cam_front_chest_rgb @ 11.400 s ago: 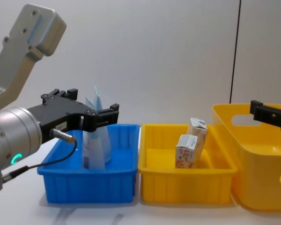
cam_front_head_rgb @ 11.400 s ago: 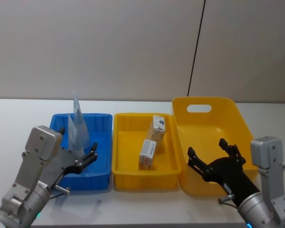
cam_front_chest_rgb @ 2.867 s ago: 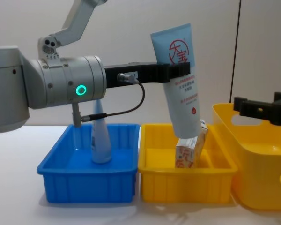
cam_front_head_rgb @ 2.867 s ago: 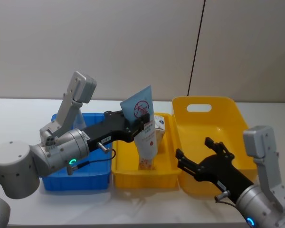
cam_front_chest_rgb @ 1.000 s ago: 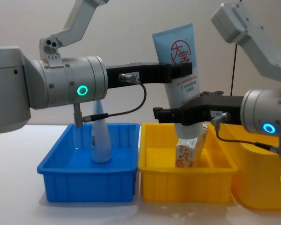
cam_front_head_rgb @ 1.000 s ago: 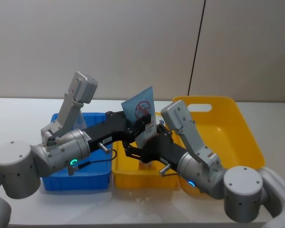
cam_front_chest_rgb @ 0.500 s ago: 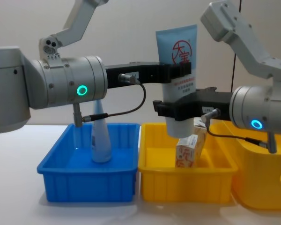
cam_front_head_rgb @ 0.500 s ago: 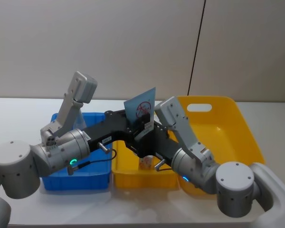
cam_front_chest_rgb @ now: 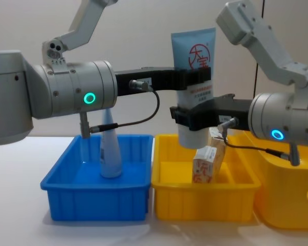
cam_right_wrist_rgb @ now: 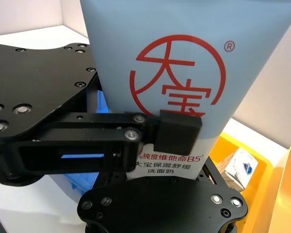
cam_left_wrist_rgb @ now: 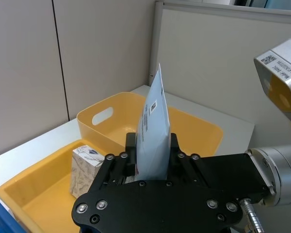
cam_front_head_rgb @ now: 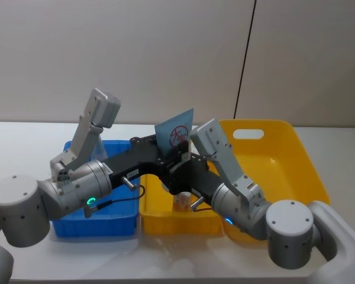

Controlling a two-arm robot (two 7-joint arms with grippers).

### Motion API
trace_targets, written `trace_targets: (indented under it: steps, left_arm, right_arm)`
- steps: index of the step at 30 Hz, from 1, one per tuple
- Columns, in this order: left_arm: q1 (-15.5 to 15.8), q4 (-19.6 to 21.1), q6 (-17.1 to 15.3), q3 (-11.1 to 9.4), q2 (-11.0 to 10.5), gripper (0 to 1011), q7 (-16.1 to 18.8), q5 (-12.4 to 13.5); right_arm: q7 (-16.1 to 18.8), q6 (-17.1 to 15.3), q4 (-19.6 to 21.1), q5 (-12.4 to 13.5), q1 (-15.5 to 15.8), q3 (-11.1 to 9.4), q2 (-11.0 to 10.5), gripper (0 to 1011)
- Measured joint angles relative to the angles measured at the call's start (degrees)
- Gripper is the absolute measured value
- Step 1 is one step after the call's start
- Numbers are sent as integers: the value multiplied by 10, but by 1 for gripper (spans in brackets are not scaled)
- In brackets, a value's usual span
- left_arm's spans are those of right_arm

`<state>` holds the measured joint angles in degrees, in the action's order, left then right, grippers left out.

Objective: Bimanual collaborative sorting of washing and personal care products

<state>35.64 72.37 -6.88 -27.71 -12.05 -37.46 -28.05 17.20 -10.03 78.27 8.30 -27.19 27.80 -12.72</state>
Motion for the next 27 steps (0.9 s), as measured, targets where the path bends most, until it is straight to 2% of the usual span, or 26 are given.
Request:
trace_targets:
  steps: [1,2,5,7,9,10,12,14,16,17,23,27]
  left_arm:
    - [0,0,0,0,0,351,0,0]
    - [0,0,0,0,0,409,0,0]
    - [0,0,0,-1,0,464,0,0]
    - [0,0,0,-2,0,554,-1,0]
    - [0,0,0,-2,0,599,-1,0]
    - [0,0,0,-2,0,660,-1,0]
    - [0,0,0,-2,0,697,-1,0]
    - [0,0,0,-2,0,779,-1,0]
    - [0,0,0,-2,0,808,-1,0]
    - [0,0,0,-1,0,870,-1,0]
    - [0,0,0,-1,0,1001,-1,0]
    - [0,0,0,-1,0,1001,-1,0]
  right_arm:
    - [0,0,0,0,0,0,0,391]
    - [0,0,0,0,0,0,0,375]
    - [0,0,0,0,0,-1,1,349]
    - [-1,0,0,-1,1,-3,1,340]
    - [-2,0,0,-1,1,-4,2,322]
    - [-4,0,0,-1,2,-6,2,314]
    - [-7,1,1,-2,3,-8,3,302]
    - [-10,1,1,-2,4,-10,4,289]
    - [-13,2,1,-3,4,-13,5,280]
    - [-17,2,1,-4,5,-16,5,273]
    - [-35,6,2,-10,7,-30,5,255]
    - [-46,8,3,-13,10,-39,4,255]
